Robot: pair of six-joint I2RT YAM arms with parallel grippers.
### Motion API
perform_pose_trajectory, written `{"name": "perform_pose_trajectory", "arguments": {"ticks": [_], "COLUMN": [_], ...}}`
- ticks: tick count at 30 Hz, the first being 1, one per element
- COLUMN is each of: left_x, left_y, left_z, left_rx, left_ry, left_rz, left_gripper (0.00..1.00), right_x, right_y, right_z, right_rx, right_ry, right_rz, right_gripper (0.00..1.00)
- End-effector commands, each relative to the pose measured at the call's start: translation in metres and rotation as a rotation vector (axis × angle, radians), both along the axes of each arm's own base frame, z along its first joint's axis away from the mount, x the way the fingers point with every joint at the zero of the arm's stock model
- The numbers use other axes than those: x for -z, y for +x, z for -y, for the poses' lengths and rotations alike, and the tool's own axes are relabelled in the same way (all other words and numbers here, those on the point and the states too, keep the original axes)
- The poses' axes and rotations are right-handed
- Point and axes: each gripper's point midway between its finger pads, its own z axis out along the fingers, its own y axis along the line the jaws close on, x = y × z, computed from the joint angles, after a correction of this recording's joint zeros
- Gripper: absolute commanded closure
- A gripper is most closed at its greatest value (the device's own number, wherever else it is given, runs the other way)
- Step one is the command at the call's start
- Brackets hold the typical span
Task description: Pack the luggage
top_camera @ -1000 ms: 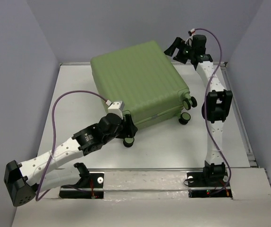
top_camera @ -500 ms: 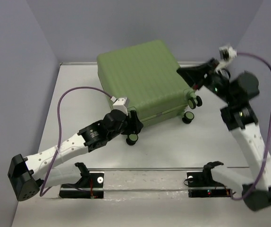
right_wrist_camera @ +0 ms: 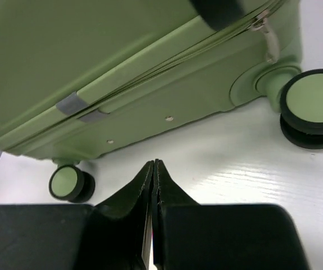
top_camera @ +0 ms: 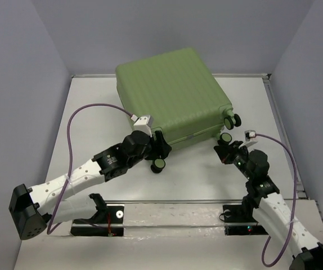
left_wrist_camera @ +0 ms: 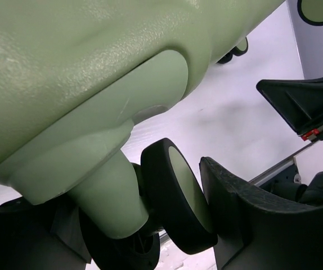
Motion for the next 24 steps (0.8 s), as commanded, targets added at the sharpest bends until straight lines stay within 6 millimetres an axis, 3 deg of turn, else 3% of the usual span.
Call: {"name": "perform_pose_trajectory", "arguments": {"ticks": [1, 5, 6, 8, 10, 11, 13, 14, 15, 24], "left_x": [-0.196, -0.190, -0.190, -0.193, -0.194, -0.195, -0.191, -0.188, -0.184, -0.153], "left_y": [-0.016, -0.021, -0.022, -0.025, -0.026, -0.027, -0.025, -0.022, -0.023, -0.032], "left_z": [0.032, 0.036, 0.036, 0.036, 0.037, 0.035, 0.032, 0.029, 0.025, 0.016], "left_rx": [0.156, 0.156, 0.152, 0.151, 0.153, 0.151, 0.130, 0.101, 0.092, 0.066], "left_ry": [-0.502, -0.633, -0.660, -0.714, -0.717, -0.712, -0.693, -0.685, -0.670, -0.671], "left_rz": [0.410, 0.371, 0.364, 0.351, 0.343, 0.335, 0.317, 0.305, 0.291, 0.163], "left_gripper": [0.94, 0.94, 0.94, 0.90, 0.70, 0.46, 0.22, 0.05, 0.01, 0.01], "right_x": [-0.038, -0.026, -0.024, -0.024, -0.026, -0.027, -0.026, -0.021, -0.025, -0.019], "right_y": [0.018, 0.029, 0.032, 0.040, 0.044, 0.045, 0.044, 0.042, 0.040, 0.030], "right_z": [0.027, 0.043, 0.045, 0.042, 0.035, 0.026, 0.023, 0.023, 0.023, 0.028], "right_rx": [0.198, 0.293, 0.306, 0.294, 0.256, 0.209, 0.190, 0.190, 0.186, 0.185], "right_ry": [0.098, 0.044, 0.033, 0.004, -0.008, -0.013, -0.012, -0.008, 0.002, -0.042], "right_rz": [0.166, 0.142, 0.139, 0.141, 0.140, 0.130, 0.123, 0.115, 0.131, 0.112], "right_gripper": [0.93, 0.86, 0.76, 0.68, 0.67, 0.66, 0.66, 0.66, 0.66, 0.65]}}
